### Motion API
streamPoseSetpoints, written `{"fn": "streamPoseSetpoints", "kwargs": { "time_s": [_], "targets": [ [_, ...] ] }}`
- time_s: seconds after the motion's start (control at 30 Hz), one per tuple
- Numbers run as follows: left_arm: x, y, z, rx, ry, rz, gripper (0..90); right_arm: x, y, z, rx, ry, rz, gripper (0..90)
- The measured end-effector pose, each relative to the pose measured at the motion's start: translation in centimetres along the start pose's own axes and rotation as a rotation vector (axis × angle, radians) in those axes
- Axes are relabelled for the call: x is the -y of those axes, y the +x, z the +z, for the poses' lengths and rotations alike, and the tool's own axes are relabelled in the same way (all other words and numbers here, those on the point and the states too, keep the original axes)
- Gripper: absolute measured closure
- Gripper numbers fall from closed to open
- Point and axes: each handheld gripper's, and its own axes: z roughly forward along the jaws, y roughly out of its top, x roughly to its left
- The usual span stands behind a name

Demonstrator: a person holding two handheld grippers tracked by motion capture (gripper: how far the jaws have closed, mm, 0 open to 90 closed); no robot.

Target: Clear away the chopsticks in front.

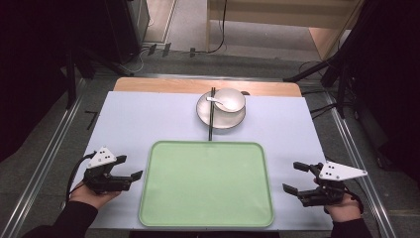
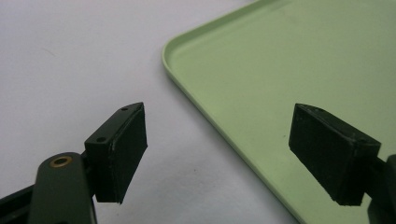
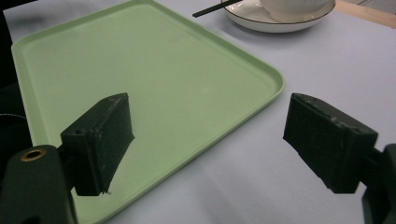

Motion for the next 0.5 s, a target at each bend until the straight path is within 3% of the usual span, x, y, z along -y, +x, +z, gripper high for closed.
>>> {"fn": "streamPoseSetpoints", "kwargs": {
  "time_s": [0.37,0.5],
  "targets": [
    [-0.01,0.18,-0.1,-0.006,0.0,-0.011,22.0,0.02,0.0,0.01,-0.002,0.004,-0.003,16.2],
    [-0.12,0.26,-0.19,0.027,0.005,-0.053,25.7,0.03,0.01,0.02,-0.003,0.005,-0.002,16.3]
  ]
}}
